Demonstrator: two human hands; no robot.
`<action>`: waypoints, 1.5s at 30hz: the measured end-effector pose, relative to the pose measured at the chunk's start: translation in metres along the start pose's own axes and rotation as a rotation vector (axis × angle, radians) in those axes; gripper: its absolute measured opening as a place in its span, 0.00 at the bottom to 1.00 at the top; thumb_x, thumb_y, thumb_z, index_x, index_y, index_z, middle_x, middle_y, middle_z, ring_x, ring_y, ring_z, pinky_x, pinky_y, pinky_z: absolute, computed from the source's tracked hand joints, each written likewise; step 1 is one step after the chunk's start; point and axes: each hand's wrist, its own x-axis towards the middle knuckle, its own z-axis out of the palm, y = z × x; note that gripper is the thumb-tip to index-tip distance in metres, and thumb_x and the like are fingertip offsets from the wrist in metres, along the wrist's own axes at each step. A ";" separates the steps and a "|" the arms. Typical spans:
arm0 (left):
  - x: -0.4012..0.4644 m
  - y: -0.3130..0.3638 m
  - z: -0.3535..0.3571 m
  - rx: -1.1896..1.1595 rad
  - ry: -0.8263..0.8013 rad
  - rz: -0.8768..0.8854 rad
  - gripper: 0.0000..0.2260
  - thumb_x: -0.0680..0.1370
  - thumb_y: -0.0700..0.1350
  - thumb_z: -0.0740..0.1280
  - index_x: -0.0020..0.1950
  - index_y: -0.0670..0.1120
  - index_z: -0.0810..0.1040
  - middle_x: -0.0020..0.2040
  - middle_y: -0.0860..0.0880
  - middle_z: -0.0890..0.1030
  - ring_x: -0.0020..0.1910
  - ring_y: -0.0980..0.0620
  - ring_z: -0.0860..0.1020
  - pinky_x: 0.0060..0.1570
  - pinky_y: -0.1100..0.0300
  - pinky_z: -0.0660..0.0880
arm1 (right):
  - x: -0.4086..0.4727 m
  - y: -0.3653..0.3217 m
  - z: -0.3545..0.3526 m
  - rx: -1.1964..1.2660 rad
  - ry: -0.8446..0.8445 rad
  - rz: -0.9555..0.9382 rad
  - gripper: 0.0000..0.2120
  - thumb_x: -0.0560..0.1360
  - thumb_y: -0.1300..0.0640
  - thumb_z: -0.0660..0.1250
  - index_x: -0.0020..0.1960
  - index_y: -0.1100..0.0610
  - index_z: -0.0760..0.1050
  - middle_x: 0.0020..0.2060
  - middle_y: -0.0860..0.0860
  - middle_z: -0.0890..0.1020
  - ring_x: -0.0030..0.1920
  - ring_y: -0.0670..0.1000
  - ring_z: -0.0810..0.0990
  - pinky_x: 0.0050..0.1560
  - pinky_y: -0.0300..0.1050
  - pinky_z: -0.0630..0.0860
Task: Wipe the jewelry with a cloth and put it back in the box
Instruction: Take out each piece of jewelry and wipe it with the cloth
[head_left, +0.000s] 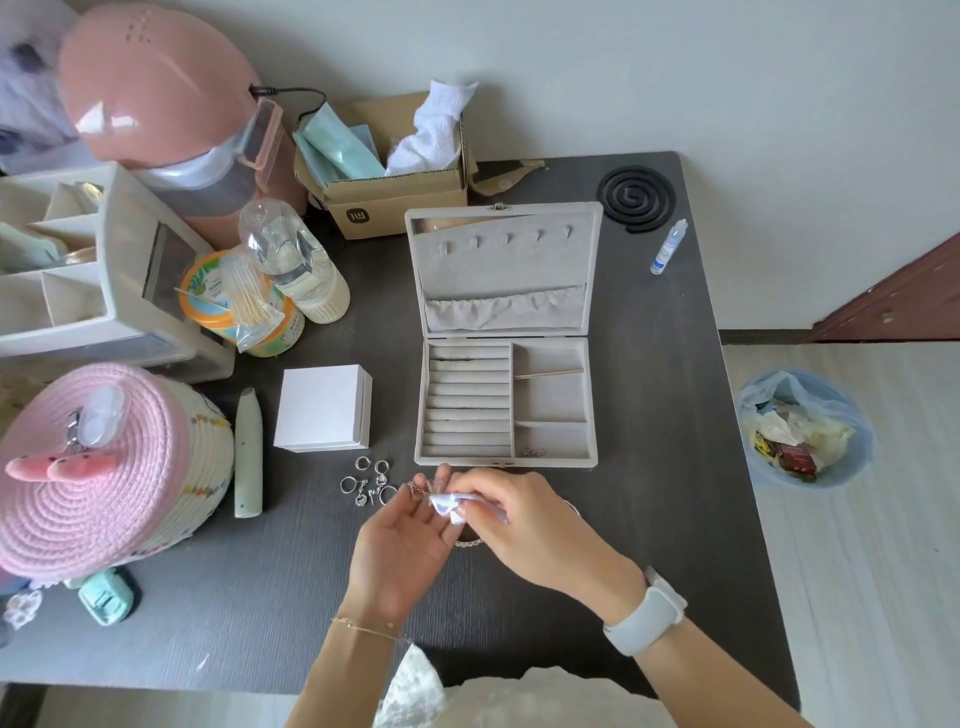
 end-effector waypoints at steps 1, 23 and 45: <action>0.000 0.002 -0.002 -0.014 0.003 0.007 0.18 0.52 0.39 0.81 0.37 0.42 0.80 0.38 0.46 0.82 0.39 0.48 0.82 0.38 0.54 0.80 | -0.003 0.004 -0.001 0.010 -0.027 0.013 0.10 0.76 0.60 0.60 0.55 0.58 0.77 0.48 0.52 0.83 0.45 0.49 0.79 0.45 0.39 0.73; 0.002 0.006 -0.012 1.909 0.278 0.559 0.09 0.75 0.43 0.66 0.55 0.44 0.79 0.54 0.48 0.75 0.52 0.47 0.75 0.45 0.60 0.70 | -0.016 0.054 -0.040 0.426 0.437 0.522 0.07 0.77 0.57 0.62 0.46 0.58 0.77 0.38 0.50 0.81 0.34 0.47 0.80 0.38 0.35 0.76; 0.095 -0.038 0.093 2.625 -0.033 0.433 0.09 0.77 0.43 0.62 0.55 0.43 0.77 0.56 0.45 0.78 0.56 0.42 0.77 0.47 0.54 0.71 | -0.026 0.051 -0.064 0.951 0.648 0.637 0.08 0.77 0.65 0.57 0.45 0.64 0.74 0.33 0.52 0.77 0.35 0.48 0.76 0.36 0.36 0.73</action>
